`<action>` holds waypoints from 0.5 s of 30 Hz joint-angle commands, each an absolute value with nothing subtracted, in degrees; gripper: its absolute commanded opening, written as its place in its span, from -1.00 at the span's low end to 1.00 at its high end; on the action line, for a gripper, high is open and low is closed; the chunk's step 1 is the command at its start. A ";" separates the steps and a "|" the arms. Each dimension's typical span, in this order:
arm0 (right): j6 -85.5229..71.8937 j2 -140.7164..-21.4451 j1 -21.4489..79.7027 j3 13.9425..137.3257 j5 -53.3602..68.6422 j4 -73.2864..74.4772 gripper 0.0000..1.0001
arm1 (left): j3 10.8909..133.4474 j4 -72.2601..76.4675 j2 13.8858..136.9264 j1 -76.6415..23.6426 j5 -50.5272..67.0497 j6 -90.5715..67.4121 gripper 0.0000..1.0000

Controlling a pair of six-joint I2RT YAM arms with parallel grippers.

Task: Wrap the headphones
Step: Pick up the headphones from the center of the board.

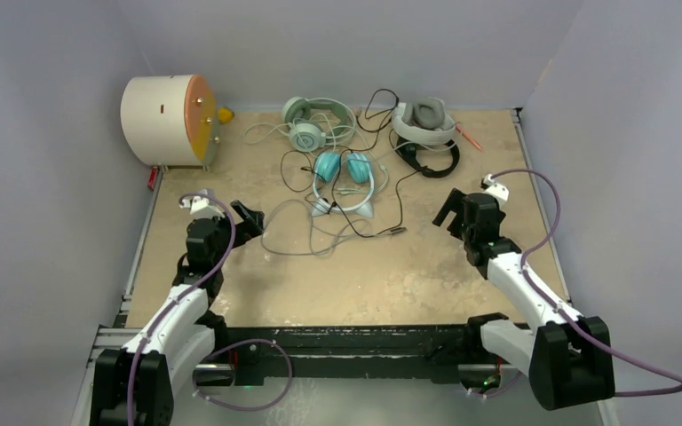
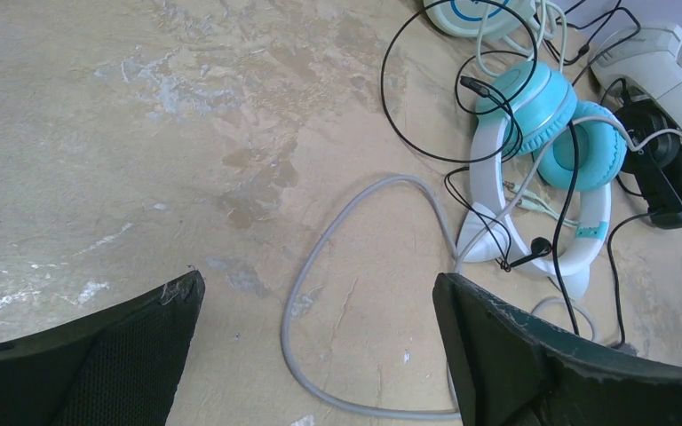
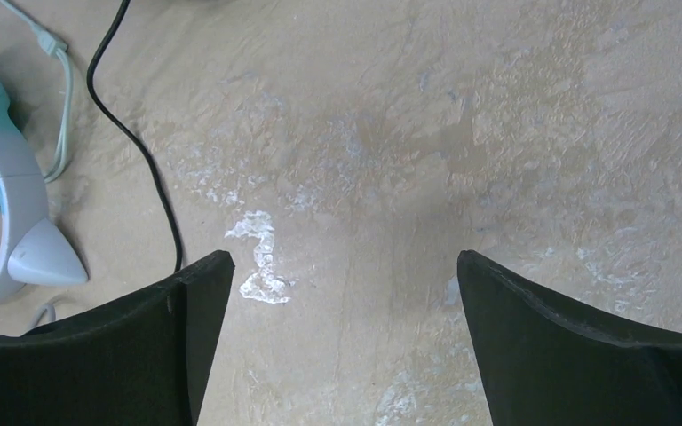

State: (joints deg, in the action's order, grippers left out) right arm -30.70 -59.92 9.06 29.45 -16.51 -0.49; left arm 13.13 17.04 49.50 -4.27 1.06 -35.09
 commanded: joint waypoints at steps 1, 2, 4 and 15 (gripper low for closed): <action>-32.35 -60.94 9.05 31.42 -16.25 -0.21 0.98 | 14.11 18.11 48.85 -4.57 1.08 -35.24 1.00; -34.32 -61.46 9.05 31.95 -16.80 1.79 0.98 | 14.00 18.11 48.60 -4.57 1.21 -35.09 1.00; -34.36 -62.71 8.99 33.06 -14.82 3.76 0.98 | 13.81 17.88 48.15 -4.57 1.15 -34.86 1.00; -25.95 -66.59 14.27 42.40 -4.31 3.45 0.98 | 11.07 23.87 44.59 -5.32 12.98 -30.94 0.97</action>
State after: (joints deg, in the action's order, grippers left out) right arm -30.11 -64.90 10.37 37.60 -8.99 4.19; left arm 12.73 17.54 46.06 -4.32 4.93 -33.74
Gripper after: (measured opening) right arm 0.987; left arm 0.990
